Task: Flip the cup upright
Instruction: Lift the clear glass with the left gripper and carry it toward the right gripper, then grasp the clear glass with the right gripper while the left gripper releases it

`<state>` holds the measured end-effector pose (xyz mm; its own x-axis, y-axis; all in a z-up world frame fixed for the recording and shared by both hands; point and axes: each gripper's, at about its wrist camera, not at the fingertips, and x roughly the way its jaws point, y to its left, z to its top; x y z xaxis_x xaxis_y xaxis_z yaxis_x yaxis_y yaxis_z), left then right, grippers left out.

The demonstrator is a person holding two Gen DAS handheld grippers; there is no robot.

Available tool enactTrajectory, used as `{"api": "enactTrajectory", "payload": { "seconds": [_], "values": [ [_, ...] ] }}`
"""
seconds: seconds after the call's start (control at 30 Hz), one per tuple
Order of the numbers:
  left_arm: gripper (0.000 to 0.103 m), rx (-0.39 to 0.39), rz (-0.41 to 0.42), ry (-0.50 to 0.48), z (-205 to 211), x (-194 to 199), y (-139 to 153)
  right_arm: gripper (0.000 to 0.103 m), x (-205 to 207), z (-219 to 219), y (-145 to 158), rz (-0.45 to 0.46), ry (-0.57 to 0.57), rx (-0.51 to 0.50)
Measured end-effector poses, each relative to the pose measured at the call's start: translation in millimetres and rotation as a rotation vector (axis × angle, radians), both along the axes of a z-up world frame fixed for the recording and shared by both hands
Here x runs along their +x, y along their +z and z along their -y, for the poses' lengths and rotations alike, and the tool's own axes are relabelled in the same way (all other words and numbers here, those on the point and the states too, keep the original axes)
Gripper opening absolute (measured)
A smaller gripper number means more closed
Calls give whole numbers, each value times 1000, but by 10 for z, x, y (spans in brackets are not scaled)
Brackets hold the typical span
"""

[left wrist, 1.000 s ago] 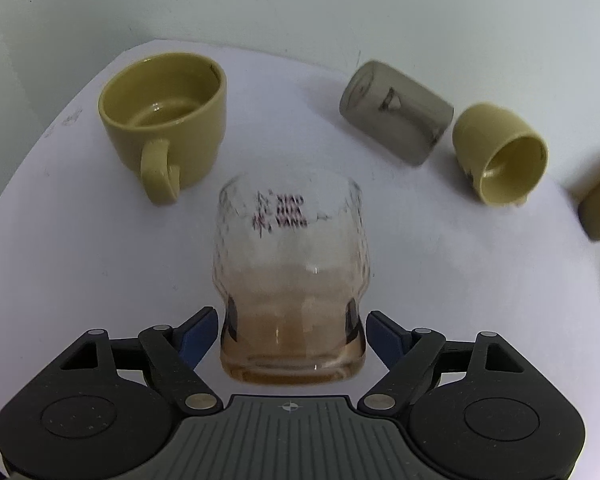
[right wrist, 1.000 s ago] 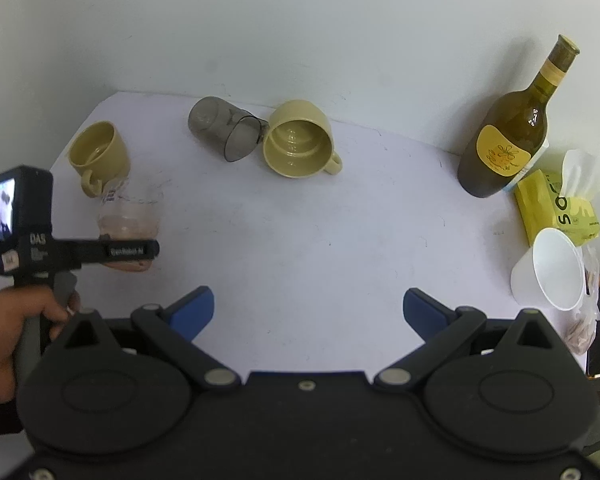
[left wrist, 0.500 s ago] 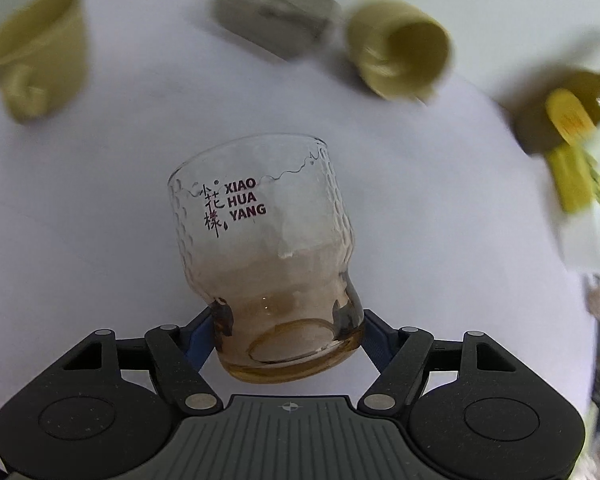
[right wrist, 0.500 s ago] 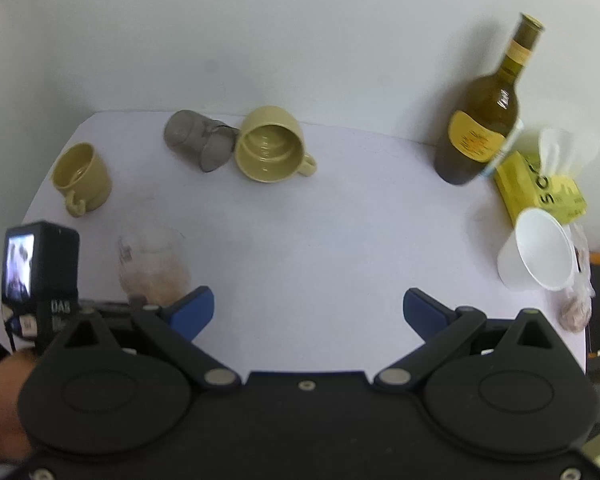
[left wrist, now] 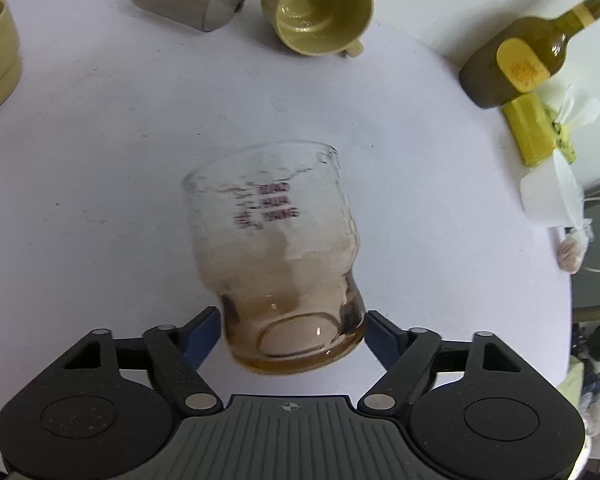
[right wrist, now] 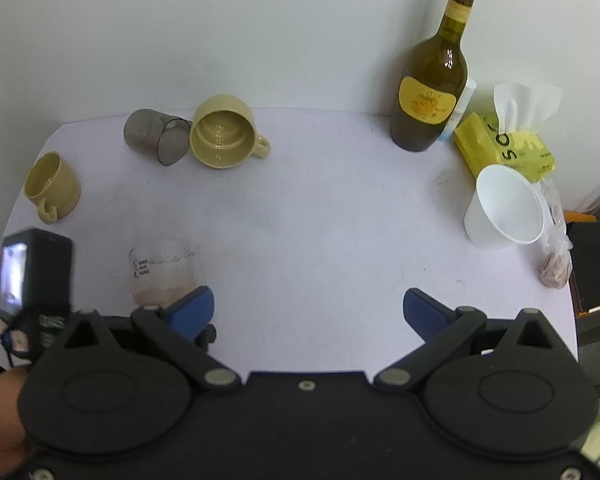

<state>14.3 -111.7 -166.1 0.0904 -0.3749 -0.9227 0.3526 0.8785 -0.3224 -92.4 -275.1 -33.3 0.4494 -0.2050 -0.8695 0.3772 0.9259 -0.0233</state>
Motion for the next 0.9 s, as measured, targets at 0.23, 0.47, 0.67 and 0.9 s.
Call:
{"api": "enactTrajectory", "payload": {
  "seconds": [0.23, 0.47, 0.67, 0.9],
  "values": [
    [86, 2, 54, 55, -599, -50, 433, 102, 154, -117, -317, -15, 100, 22],
    [86, 104, 192, 177, -1257, -23, 707, 102, 514, -558, -739, -66, 235, 108],
    [86, 97, 169, 303, -1645, -144, 741, 100, 764, -836, -1034, -119, 291, 148],
    [86, 71, 191, 397, -1771, -148, 800, 69, 1046, -936, -1260, -191, 317, 251]
  ]
}}
